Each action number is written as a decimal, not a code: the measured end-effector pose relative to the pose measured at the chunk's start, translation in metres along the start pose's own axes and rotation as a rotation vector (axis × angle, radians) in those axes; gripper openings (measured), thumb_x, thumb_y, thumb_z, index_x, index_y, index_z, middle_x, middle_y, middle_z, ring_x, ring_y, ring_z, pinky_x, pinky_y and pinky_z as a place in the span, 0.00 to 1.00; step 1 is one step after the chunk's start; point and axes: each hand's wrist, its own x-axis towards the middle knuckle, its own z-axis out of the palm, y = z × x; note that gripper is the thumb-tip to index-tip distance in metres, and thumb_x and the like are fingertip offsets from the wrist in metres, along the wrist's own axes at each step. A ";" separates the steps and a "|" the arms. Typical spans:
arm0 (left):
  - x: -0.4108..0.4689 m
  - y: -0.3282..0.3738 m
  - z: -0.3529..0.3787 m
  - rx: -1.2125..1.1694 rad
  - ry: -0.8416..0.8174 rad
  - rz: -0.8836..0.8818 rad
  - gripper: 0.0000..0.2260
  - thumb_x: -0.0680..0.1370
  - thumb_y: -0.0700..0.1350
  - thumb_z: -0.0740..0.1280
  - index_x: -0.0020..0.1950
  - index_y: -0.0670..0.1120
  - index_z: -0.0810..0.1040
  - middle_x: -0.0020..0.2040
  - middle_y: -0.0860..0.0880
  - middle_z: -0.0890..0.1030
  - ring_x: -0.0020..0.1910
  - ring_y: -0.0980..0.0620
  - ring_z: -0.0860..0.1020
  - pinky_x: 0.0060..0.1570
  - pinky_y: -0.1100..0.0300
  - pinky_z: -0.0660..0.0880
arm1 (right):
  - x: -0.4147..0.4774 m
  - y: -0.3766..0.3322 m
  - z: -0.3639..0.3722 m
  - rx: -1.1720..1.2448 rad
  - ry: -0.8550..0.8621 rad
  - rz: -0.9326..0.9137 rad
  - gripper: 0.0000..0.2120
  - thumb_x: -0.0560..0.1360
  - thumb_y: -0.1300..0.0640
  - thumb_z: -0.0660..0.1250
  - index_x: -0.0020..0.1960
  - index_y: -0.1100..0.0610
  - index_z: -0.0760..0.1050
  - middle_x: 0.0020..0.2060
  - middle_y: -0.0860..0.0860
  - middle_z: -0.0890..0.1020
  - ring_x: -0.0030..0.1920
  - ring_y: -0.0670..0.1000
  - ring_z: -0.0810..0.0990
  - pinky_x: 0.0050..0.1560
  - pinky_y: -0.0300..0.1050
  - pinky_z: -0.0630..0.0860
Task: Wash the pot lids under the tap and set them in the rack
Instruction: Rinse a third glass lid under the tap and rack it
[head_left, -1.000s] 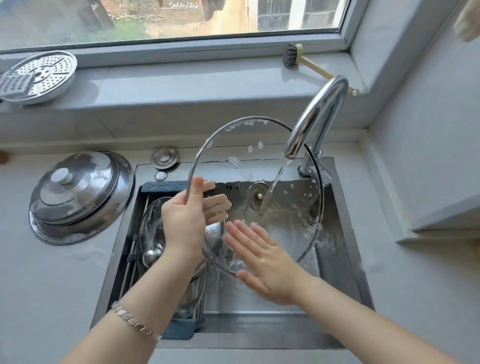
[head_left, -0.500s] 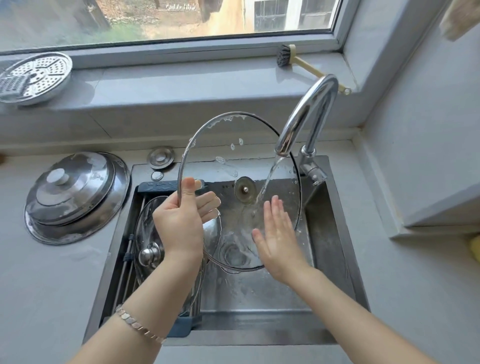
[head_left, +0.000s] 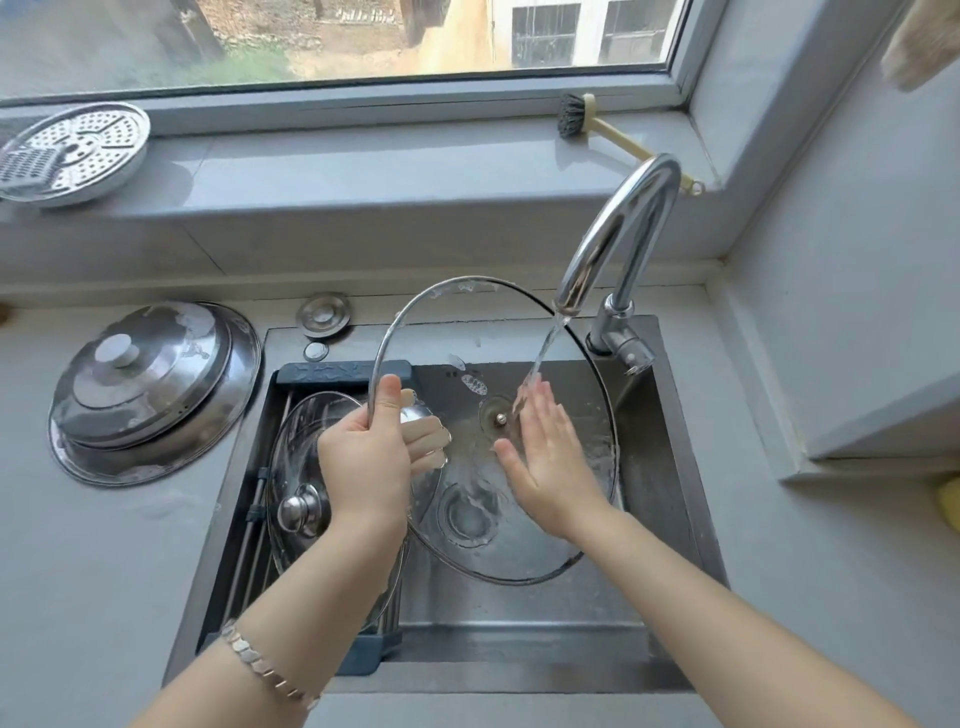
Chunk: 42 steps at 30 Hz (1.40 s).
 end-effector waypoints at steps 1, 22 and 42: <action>-0.001 0.000 0.000 0.009 -0.014 -0.018 0.12 0.78 0.51 0.63 0.45 0.42 0.77 0.34 0.40 0.82 0.28 0.50 0.82 0.28 0.59 0.79 | 0.008 0.006 -0.003 -0.011 0.040 0.054 0.37 0.74 0.37 0.37 0.74 0.57 0.33 0.71 0.49 0.31 0.70 0.43 0.28 0.71 0.40 0.30; 0.008 0.004 0.004 0.339 -0.204 -0.084 0.14 0.80 0.49 0.61 0.49 0.36 0.74 0.35 0.37 0.77 0.31 0.44 0.76 0.24 0.61 0.74 | -0.014 0.064 -0.012 0.566 -0.035 0.921 0.25 0.80 0.46 0.54 0.70 0.60 0.61 0.64 0.63 0.71 0.63 0.62 0.72 0.62 0.53 0.69; 0.012 -0.101 0.017 -0.057 -0.197 -0.930 0.19 0.80 0.59 0.52 0.45 0.44 0.69 0.45 0.39 0.76 0.44 0.45 0.76 0.44 0.49 0.70 | -0.010 0.051 -0.112 0.062 0.439 0.325 0.11 0.80 0.50 0.56 0.51 0.53 0.76 0.35 0.53 0.78 0.41 0.59 0.75 0.42 0.51 0.71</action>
